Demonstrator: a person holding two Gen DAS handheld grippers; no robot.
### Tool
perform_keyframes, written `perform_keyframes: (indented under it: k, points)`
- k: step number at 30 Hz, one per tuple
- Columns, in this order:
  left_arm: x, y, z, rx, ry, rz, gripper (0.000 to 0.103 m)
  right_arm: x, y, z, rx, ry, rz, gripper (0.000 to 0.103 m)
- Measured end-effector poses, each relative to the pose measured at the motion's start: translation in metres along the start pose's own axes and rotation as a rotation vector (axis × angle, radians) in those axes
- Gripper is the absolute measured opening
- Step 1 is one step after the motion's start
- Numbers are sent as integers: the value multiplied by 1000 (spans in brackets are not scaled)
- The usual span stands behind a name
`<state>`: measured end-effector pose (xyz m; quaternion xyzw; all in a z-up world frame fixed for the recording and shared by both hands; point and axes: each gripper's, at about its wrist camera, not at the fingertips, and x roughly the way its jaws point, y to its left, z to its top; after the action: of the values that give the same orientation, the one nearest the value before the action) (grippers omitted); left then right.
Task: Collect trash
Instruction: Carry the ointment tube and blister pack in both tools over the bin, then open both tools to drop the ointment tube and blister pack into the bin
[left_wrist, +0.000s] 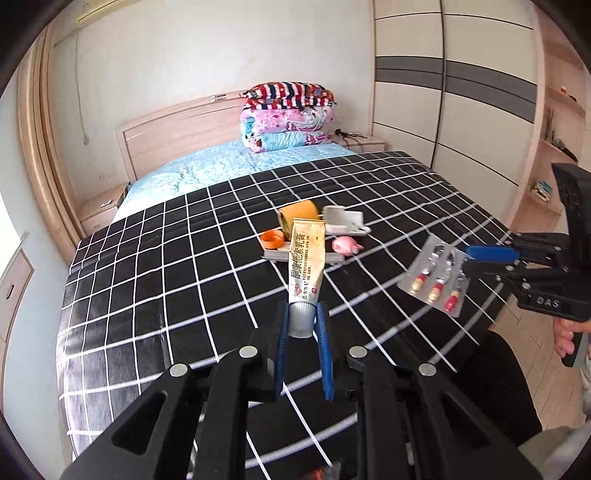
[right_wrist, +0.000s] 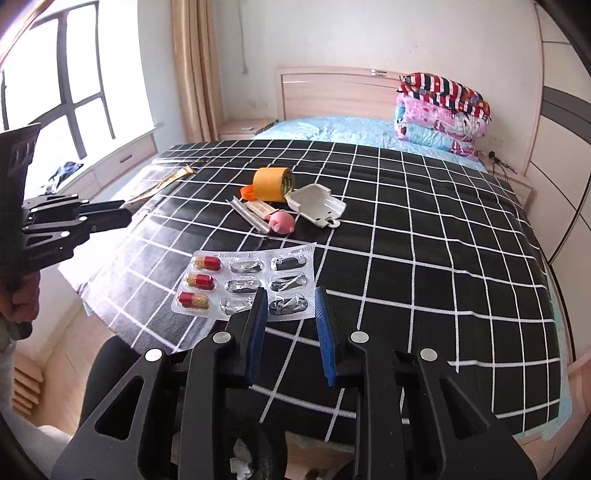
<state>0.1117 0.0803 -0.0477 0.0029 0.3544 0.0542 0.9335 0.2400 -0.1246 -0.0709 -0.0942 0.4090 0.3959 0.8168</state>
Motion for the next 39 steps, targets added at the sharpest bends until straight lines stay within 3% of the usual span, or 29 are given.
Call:
perform_keyframes:
  k: [9,17,27,39]
  points:
    - [-42,-37,-32,68,4,-69,15,-27,14,-26,-9,-1,32,26]
    - [-49,-69,-72,109,100,-139,15,-40,27,-63,-11,47,86,26]
    - [-36,-86,-117,100,215,-236,15,-26,43,-105,-46,174,136,26]
    - [19,-91,-168,88,403,-257,15,20,57,-157,-74,382,168,26]
